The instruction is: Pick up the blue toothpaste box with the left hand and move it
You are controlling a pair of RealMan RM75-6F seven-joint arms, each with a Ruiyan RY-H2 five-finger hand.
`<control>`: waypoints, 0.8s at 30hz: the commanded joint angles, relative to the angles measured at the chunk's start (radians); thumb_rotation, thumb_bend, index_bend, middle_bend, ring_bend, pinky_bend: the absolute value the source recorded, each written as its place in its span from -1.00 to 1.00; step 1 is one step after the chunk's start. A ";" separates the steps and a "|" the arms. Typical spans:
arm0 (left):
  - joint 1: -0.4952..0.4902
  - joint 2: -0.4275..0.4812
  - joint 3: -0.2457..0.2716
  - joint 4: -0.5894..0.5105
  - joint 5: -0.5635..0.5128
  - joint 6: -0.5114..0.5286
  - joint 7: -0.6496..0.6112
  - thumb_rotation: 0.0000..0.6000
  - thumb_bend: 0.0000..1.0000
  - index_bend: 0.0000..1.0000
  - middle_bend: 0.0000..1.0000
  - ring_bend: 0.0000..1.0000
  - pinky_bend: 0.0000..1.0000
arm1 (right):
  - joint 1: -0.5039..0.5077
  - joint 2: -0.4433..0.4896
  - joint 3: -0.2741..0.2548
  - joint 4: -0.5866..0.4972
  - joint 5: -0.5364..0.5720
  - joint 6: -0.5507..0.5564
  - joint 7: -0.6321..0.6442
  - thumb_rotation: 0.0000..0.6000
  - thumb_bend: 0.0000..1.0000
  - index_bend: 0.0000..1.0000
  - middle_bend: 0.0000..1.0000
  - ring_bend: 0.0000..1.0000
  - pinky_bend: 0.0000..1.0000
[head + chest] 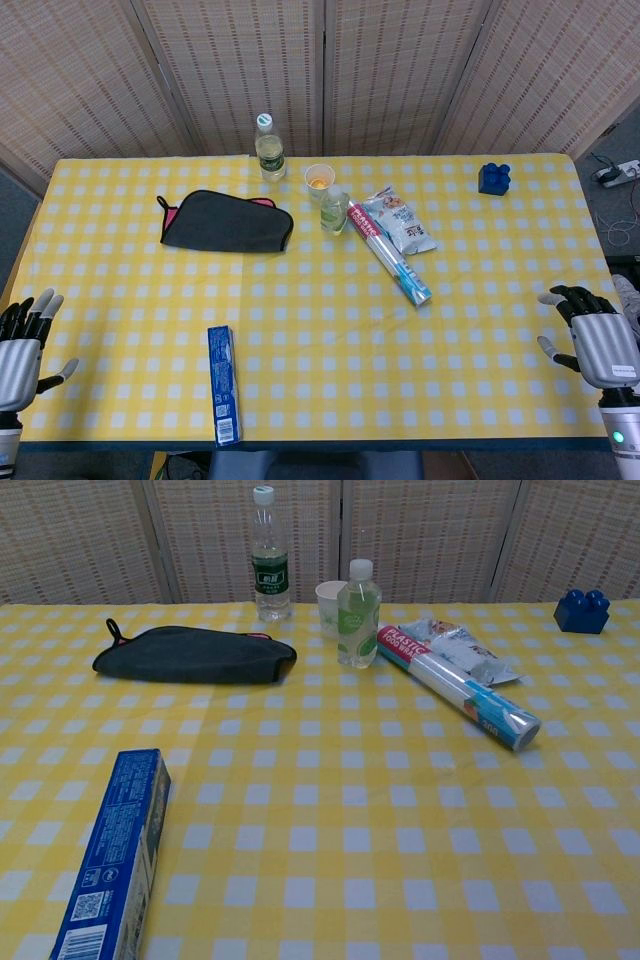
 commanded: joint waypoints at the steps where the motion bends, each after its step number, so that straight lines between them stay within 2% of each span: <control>1: -0.005 0.004 -0.003 0.000 -0.005 -0.016 -0.006 1.00 -0.55 -0.97 -1.00 -0.98 -1.00 | -0.001 0.001 -0.001 0.000 0.000 0.000 0.001 1.00 -0.65 -0.37 -0.44 -0.58 -0.36; 8: -0.010 0.010 0.003 0.003 0.022 -0.015 -0.022 1.00 -0.55 -0.90 -1.00 -0.97 -1.00 | -0.004 0.005 -0.001 0.001 -0.006 0.009 0.011 1.00 -0.64 -0.37 -0.44 -0.58 -0.36; 14: -0.031 0.029 0.011 0.004 0.065 -0.033 -0.053 1.00 -0.55 -0.76 -0.99 -0.92 -1.00 | -0.008 0.012 0.001 0.000 -0.014 0.025 0.017 1.00 -0.64 -0.37 -0.44 -0.58 -0.36; 24: -0.154 0.084 0.035 -0.041 0.207 -0.166 -0.141 1.00 -0.55 -0.59 -0.75 -0.80 -1.00 | -0.013 0.020 0.004 -0.008 -0.016 0.037 0.013 1.00 -0.63 -0.37 -0.44 -0.58 -0.36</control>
